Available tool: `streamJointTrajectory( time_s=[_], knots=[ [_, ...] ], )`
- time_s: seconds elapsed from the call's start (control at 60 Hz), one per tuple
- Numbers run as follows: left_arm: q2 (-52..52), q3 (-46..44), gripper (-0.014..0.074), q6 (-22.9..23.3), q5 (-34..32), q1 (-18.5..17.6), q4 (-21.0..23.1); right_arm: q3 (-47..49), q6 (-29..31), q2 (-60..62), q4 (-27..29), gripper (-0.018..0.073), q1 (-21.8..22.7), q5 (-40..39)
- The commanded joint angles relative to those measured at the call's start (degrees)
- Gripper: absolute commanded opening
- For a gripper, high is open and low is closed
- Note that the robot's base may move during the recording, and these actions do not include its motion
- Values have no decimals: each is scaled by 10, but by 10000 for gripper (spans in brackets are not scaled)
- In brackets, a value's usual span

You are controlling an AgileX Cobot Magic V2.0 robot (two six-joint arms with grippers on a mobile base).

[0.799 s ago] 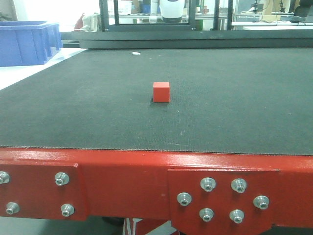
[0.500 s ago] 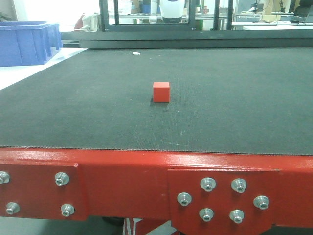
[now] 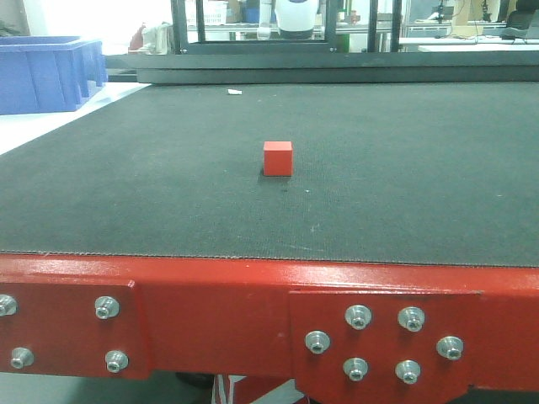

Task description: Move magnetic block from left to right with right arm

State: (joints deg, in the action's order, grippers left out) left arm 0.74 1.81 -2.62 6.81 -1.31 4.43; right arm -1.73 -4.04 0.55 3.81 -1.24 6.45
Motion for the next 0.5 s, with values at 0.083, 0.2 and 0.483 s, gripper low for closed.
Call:
streamJointTrajectory(
  time_s=[0.083, 0.2, 0.483],
  knots=[
    [8, 5, -116, 0, -47, -4, 3, 21, -9, 11, 6, 160, 4, -93],
    [8, 5, -116, 0, -47, -4, 3, 75, -9, 7, 6, 165, 4, -50],
    [8, 5, -116, 0, -47, -4, 3, 213, -9, -150, 6, 505, 0, -6]
  ],
)
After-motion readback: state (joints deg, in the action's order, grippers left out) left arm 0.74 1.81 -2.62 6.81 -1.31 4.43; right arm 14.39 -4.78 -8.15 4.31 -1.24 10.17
